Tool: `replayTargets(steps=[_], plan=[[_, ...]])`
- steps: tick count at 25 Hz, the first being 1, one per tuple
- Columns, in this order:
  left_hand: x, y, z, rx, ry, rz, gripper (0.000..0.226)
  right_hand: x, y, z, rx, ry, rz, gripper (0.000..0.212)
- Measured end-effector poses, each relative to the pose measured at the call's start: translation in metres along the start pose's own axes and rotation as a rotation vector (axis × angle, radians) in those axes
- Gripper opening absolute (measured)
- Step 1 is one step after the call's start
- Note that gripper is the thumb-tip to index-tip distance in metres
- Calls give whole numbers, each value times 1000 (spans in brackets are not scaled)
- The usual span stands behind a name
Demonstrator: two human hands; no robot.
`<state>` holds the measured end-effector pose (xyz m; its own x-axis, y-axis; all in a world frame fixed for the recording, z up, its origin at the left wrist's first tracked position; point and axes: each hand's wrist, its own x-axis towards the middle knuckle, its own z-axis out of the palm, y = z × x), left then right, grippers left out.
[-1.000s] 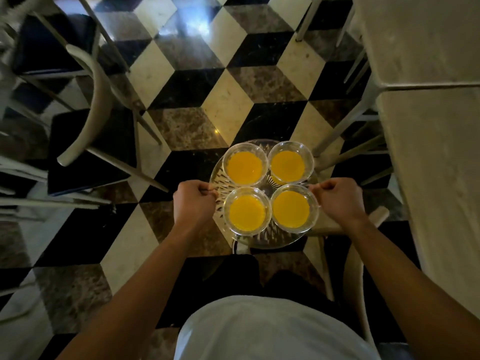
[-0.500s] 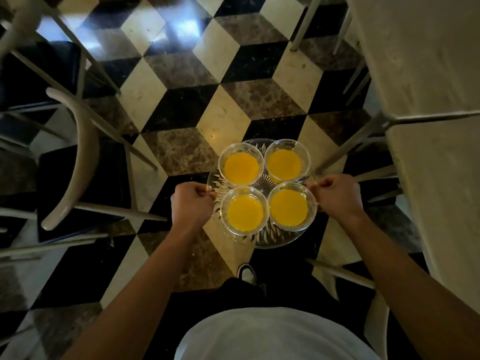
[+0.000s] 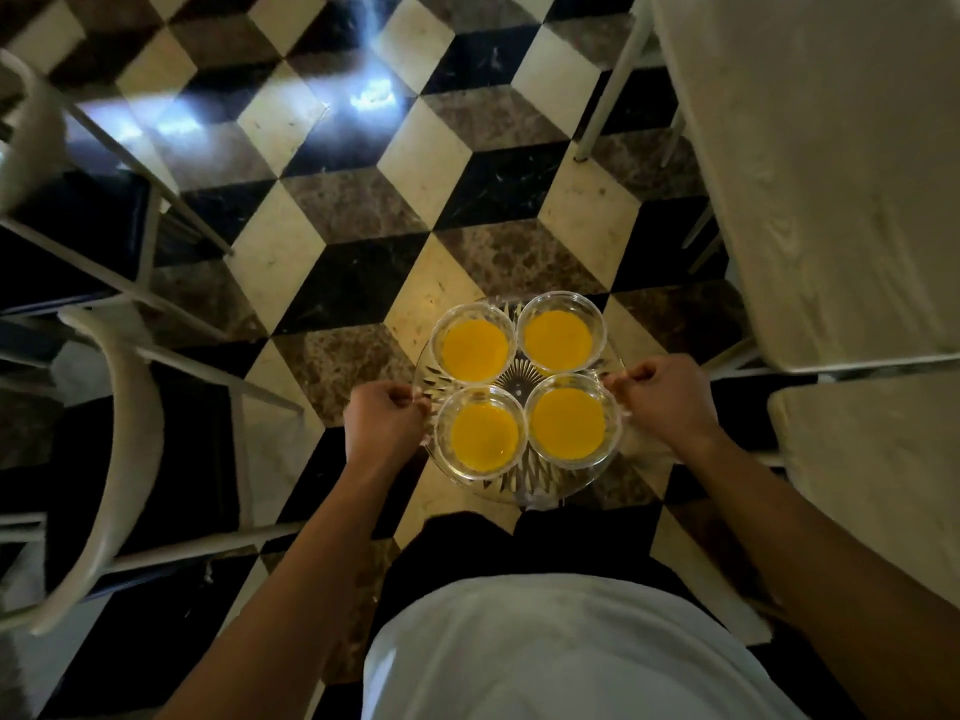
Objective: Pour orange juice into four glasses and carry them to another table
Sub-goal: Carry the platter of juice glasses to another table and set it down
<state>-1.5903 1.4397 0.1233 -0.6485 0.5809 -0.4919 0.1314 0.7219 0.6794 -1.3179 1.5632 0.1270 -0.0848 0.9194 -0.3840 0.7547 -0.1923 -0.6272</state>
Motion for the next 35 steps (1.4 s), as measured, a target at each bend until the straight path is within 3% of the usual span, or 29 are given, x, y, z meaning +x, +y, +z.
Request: replayTargets(steps=[10, 14, 21, 27, 35], plan=[[114, 111, 23, 49, -76, 50, 9, 117, -48, -23, 22, 57, 64, 18], [170, 160, 31, 68, -108, 116, 22, 166, -69, -26, 76, 106, 124, 19], [275, 253, 51, 138, -228, 175, 24, 237, -103, -31, 181, 220, 253, 17], [326, 319, 85, 274, -307, 332, 38, 286, -113, -49, 247, 287, 351, 18], [373, 400, 159, 367, -375, 411, 13, 353, -101, -84, 379, 388, 455, 17]])
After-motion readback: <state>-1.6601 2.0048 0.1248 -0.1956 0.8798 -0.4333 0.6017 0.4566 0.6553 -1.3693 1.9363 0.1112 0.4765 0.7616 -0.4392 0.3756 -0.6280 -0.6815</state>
